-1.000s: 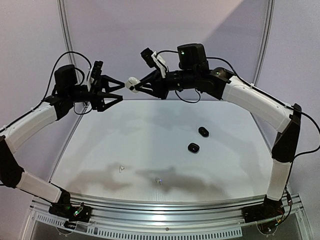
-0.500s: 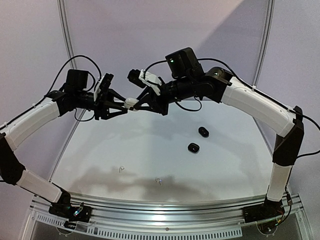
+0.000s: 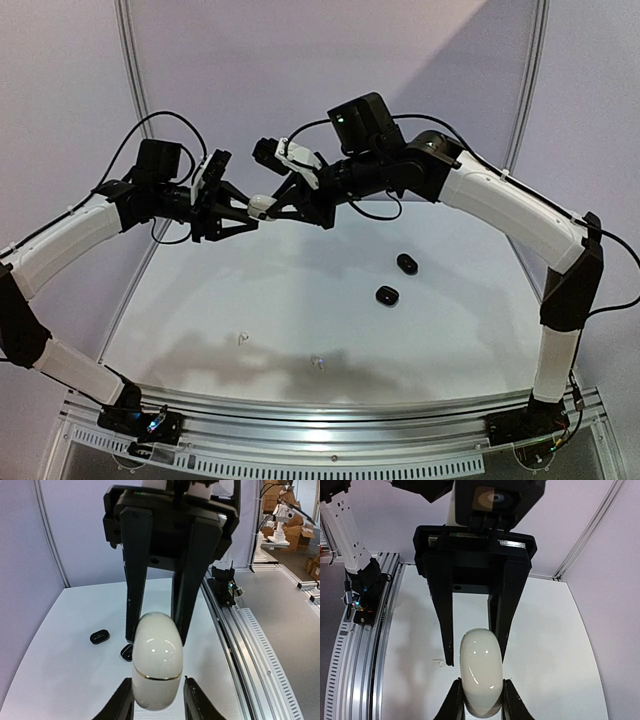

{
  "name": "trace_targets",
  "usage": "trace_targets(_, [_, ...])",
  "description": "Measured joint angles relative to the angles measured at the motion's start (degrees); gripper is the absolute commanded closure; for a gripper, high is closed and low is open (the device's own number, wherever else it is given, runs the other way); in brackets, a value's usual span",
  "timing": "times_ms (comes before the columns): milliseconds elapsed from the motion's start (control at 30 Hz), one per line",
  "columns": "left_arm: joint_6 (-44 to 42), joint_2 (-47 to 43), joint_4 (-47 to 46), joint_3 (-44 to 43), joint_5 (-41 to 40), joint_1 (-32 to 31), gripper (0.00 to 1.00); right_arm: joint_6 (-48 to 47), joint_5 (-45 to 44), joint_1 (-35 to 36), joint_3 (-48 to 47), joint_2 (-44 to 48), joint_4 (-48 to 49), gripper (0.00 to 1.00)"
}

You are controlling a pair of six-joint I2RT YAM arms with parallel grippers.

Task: Insert the wireless bluetooth earbuds into the charging case

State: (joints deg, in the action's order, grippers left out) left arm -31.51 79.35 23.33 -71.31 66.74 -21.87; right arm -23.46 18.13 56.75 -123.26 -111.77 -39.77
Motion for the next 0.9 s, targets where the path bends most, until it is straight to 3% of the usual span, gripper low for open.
trace_targets(67, [0.3, 0.0, -0.3, 0.0, 0.0, 0.0, 0.7, 0.0, 0.0, 0.0, -0.2, -0.2, -0.1, 1.0])
trace_targets(167, [0.7, 0.1, -0.8, 0.0, -0.2, 0.0, 0.86, 0.1, 0.0, 0.1, -0.6, -0.3, -0.5, 1.0])
trace_targets(367, [0.9, 0.1, -1.7, 0.0, -0.8, 0.0, 0.98, 0.7, -0.1, 0.2, -1.2, -0.5, -0.9, 1.0])
trace_targets(567, [1.1, 0.1, -1.8, 0.0, -0.8, 0.0, 1.0, 0.7, -0.3, 0.2, -2.0, -0.9, -1.4, 1.0])
trace_targets(600, [1.1, 0.1, -1.9, 0.0, -0.8, 0.0, 1.0, 0.7, -0.3, 0.2, -2.0, -0.9, -1.4, 0.96])
trace_targets(733, [1.9, 0.1, -2.6, 0.3, -0.7, 0.0, 1.0, 1.1, -0.6, 0.2, -2.0, -0.9, -1.4, 0.63])
trace_targets(800, [3.3, 0.0, -4.6, 1.2, 0.0, 0.0, 1.0, 1.4, -1.0, 0.2, -2.0, -1.0, -0.9, 0.54])
trace_targets(900, [5.8, -0.2, -8.3, 3.5, 1.5, 0.0, 1.0, 2.2, -1.4, 0.3, -2.0, -1.6, -0.1, 0.49])
